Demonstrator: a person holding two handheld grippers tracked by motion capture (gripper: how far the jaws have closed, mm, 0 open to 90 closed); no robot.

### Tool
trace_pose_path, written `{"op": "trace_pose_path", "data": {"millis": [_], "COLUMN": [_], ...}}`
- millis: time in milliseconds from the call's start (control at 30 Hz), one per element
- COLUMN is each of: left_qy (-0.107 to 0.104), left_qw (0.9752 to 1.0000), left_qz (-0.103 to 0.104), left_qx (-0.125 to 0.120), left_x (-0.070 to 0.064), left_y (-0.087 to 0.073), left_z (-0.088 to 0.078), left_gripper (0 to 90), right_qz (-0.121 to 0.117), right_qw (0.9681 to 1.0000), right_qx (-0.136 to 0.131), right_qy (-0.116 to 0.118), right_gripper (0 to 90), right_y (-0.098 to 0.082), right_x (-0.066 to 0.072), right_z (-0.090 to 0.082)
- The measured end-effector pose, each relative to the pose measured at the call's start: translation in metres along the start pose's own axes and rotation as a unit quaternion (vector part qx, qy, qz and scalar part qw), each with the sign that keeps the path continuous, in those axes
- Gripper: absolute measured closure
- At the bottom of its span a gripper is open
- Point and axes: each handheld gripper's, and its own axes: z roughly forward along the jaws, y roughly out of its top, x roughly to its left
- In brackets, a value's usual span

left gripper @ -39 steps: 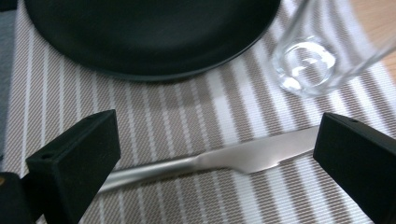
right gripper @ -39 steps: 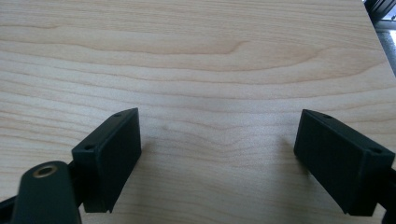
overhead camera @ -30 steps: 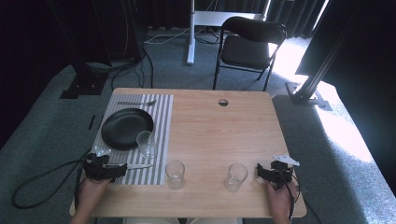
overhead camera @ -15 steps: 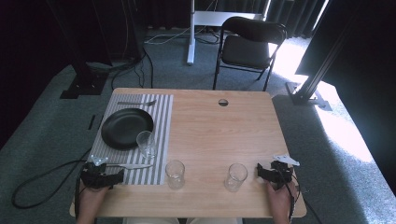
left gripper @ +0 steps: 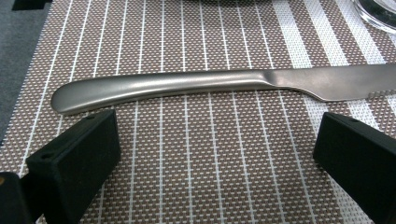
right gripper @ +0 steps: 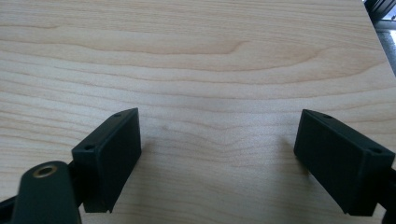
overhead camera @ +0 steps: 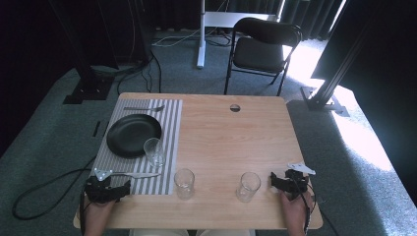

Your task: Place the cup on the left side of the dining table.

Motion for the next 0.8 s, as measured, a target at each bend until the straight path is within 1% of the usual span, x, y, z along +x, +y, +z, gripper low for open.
{"op": "trace_pose_path", "data": {"millis": [100,133,167,300,467,767,800], "left_qy": [-0.004,-0.008,-0.009,-0.012,-0.001,0.000,0.000], "left_qw": [1.0000,0.9999,0.9999,0.9999,1.0000,1.0000,1.0000], "left_qz": [0.003,0.009,0.010,0.012,0.002,0.001,0.001], "left_qx": [-0.001,-0.001,-0.001,-0.001,0.000,0.000,0.000], "left_x": [0.0010,0.0020,0.0024,0.0033,0.0020,0.0017,0.0018], "left_y": [-0.0004,-0.0009,-0.0010,-0.0013,-0.0032,-0.0032,-0.0032], "left_z": [-0.0003,-0.0007,-0.0009,-0.0010,-0.0028,-0.0028,-0.0028], "left_gripper": [1.3,1.3,1.3,1.4,1.3,1.3,1.3], "right_qz": [0.000,0.000,0.000,0.000,0.001,0.003,0.004], "right_qw": [1.0000,1.0000,1.0000,1.0000,1.0000,1.0000,1.0000], "right_qx": [0.000,0.000,0.000,0.000,0.000,0.000,0.001], "right_qy": [0.000,0.000,0.000,0.000,-0.002,-0.003,-0.005], "right_gripper": [14.2,14.2,14.2,14.1,14.0,13.9,12.7], "right_y": [0.0000,0.0000,0.0000,0.0000,0.0000,0.0001,0.0001], "right_x": [0.0000,0.0000,0.0000,0.0000,-0.0002,-0.0003,-0.0002], "right_z": [0.0000,0.0000,0.0000,0.0000,0.0000,0.0001,0.0002]}}
